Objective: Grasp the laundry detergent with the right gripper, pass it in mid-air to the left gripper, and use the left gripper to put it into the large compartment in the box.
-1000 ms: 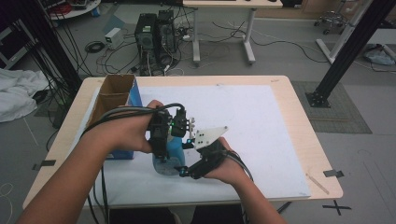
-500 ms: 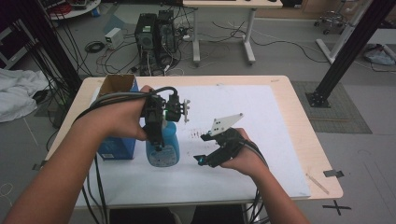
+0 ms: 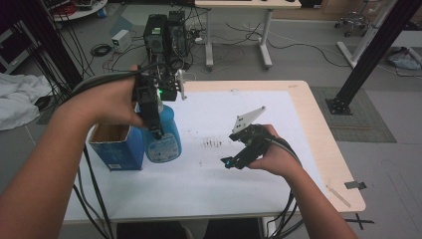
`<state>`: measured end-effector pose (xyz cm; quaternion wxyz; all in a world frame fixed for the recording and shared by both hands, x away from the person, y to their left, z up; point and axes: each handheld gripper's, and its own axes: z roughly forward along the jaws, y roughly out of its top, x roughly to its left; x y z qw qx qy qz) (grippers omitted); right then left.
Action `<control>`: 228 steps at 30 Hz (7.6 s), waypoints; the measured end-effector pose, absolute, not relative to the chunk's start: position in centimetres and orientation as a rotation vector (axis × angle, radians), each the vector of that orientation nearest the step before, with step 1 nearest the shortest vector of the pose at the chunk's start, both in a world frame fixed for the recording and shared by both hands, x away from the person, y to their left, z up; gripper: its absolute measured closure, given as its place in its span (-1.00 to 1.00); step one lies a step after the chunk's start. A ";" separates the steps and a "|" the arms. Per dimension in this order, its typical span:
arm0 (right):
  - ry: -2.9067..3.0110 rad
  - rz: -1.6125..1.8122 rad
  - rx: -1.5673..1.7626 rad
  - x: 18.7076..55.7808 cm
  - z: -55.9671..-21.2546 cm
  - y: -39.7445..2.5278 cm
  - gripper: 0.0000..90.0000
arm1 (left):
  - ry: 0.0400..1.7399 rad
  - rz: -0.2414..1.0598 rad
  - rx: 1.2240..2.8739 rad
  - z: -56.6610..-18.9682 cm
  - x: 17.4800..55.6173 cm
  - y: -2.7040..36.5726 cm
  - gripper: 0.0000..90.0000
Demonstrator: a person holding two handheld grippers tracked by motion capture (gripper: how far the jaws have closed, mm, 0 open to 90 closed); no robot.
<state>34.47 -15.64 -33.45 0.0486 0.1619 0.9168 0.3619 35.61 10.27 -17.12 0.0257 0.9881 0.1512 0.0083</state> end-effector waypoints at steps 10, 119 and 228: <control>2.850 0.973 0.497 35.0 -33.4 -16.0 -0.70 | 0.706 0.031 2.967 -13.1 36.7 12.6 -0.15; 2.882 0.865 0.485 34.8 -34.7 -14.9 -0.70 | 1.201 0.084 2.850 -28.4 43.4 24.4 -0.37; 3.039 0.387 0.441 38.2 -31.7 -14.6 -0.71 | 0.283 -0.073 3.056 -28.2 39.4 8.5 -0.86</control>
